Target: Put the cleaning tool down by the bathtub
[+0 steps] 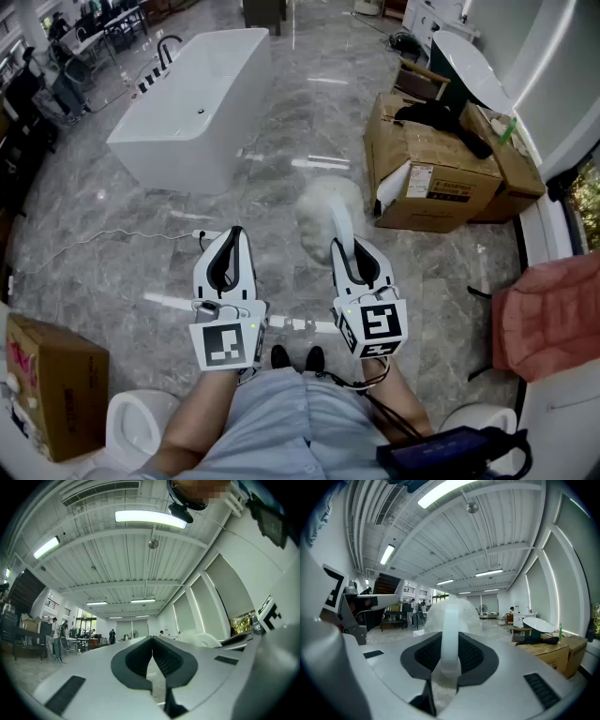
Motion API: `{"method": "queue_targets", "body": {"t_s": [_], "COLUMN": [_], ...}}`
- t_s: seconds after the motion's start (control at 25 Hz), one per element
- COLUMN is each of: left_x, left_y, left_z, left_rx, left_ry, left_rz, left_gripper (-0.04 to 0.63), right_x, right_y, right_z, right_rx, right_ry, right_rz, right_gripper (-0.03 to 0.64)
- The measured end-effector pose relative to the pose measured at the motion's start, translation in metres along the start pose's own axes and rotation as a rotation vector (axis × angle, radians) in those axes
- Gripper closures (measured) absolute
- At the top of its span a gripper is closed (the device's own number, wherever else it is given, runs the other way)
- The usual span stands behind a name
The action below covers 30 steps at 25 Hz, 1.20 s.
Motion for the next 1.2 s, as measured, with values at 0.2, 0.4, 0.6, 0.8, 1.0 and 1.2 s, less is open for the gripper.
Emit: {"method": "queue_targets", "body": {"t_s": [0.2,0.4,0.6,0.8,1.0,1.2], "left_x": [0.014,0.030,0.035,0.036,0.019,-0.016], "left_y": [0.006,0.012,0.027,0.055,0.108,0.179], "left_z": [-0.003,-0.008,-0.021,-0.036,-0.055,-0.080], "left_rx": [-0.007,-0.024,-0.047,-0.063,-0.067,-0.079], "left_ry": [-0.013,0.012,0.003,0.009,-0.002,-0.014], "left_rz": [0.006,0.011,0.034,0.032,0.039,0.044], "left_gripper": [0.577,0.577,0.577,0.577,0.577,0.577], "right_x": [0.017,0.040,0.063,0.081,0.101,0.119], "right_y": [-0.003,-0.006,0.002,0.028,0.081,0.162], "right_z": [-0.005,-0.007,-0.016,-0.021,-0.021,-0.018], "right_rx": [-0.005,-0.003,-0.006,-0.026,-0.042,-0.058], "right_ry": [0.005,0.002,0.029,0.023,0.019,0.019], "right_rz": [-0.002,0.007,0.007,0.004,0.001,-0.010], "right_gripper": [0.522,0.522,0.522,0.522,0.522,0.522]}}
Point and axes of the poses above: the fingertips, and each gripper's own axes: y forward along the fingers, x to its right, z out of its top, the point moved 5 cm from there along -y, backward along the fingers, and after that the axes turned 3 degrees about z, right-handed, at the moved point
